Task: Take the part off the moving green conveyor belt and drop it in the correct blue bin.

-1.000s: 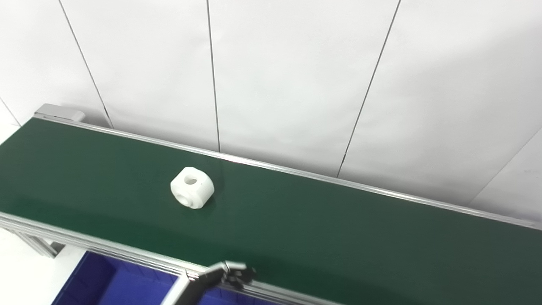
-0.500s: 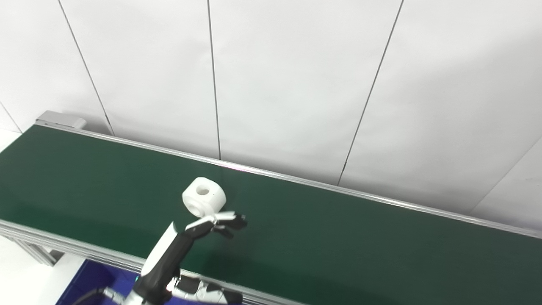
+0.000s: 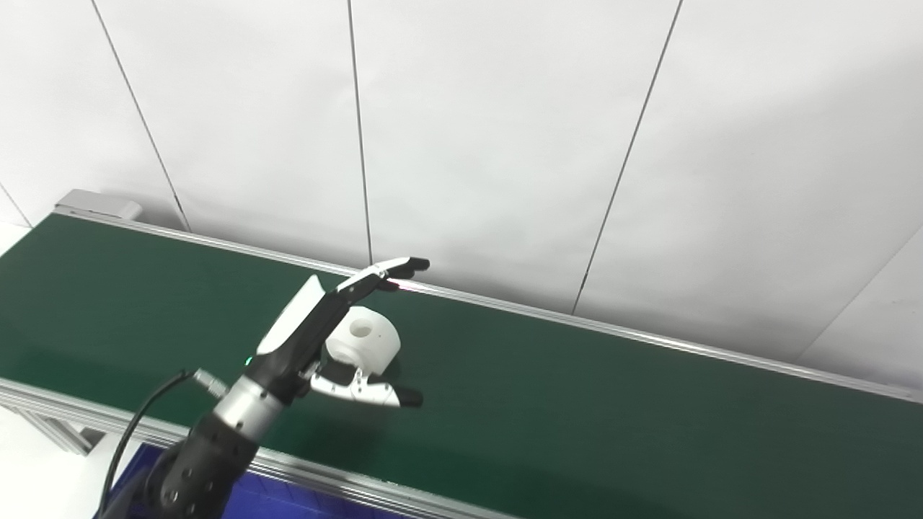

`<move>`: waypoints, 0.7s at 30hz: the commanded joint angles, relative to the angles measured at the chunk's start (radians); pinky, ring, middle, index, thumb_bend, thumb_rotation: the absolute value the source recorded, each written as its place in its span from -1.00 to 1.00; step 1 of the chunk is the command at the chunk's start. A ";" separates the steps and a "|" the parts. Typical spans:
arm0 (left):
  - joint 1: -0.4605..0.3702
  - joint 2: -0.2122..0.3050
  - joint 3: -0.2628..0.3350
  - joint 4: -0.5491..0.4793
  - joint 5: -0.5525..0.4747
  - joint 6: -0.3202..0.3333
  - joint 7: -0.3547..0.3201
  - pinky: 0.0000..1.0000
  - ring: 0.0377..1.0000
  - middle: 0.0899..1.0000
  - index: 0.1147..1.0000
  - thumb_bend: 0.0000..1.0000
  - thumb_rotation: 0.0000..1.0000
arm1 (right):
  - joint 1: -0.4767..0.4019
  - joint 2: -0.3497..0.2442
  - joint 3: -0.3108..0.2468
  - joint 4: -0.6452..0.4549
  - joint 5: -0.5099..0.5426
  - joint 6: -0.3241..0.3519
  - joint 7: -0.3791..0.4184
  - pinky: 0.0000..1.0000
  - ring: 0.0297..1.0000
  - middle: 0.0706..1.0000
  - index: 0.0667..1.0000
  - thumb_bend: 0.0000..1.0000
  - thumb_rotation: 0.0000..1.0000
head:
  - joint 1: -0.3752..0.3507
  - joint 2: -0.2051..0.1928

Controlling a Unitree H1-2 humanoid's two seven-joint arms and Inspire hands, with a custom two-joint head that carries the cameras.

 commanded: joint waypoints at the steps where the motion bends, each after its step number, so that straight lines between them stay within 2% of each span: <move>1: -0.062 0.007 0.015 0.006 0.023 0.007 -0.014 0.70 0.76 0.76 0.65 0.58 -0.45 | -0.003 -0.002 0.000 -0.032 0.002 -0.062 -0.006 0.38 0.49 0.51 0.68 0.50 -0.81 | 0.005 0.004; 8: -0.165 0.025 0.004 0.118 0.138 0.063 -0.065 0.66 0.77 0.83 0.68 0.70 -0.53 | -0.005 -0.002 -0.008 -0.037 0.015 -0.061 0.010 0.37 0.51 0.54 0.71 0.50 -0.73 | 0.018 0.017; 11: -0.200 0.034 -0.015 0.156 0.194 0.088 -0.095 0.72 0.84 0.83 0.66 0.76 -0.66 | -0.010 -0.002 -0.009 -0.037 0.011 -0.061 0.007 0.36 0.51 0.54 0.71 0.50 -0.76 | 0.021 0.021; 14: -0.227 0.030 -0.031 0.184 0.237 0.121 -0.120 0.79 0.88 0.84 0.65 0.77 -0.69 | -0.011 -0.001 -0.011 -0.037 0.004 -0.062 0.006 0.35 0.50 0.53 0.71 0.51 -0.76 | 0.024 0.026; 17: -0.262 0.030 -0.060 0.220 0.286 0.140 -0.143 0.86 0.91 0.85 0.64 0.80 -0.73 | -0.015 -0.004 -0.012 -0.038 0.006 -0.062 0.012 0.37 0.51 0.54 0.71 0.51 -0.78 | 0.025 0.039; 21: -0.304 0.052 -0.131 0.259 0.408 0.144 -0.178 0.92 0.96 0.92 0.64 0.86 -0.72 | -0.016 -0.004 -0.016 -0.037 0.013 -0.061 0.020 0.40 0.53 0.54 0.72 0.52 -0.77 | 0.032 0.045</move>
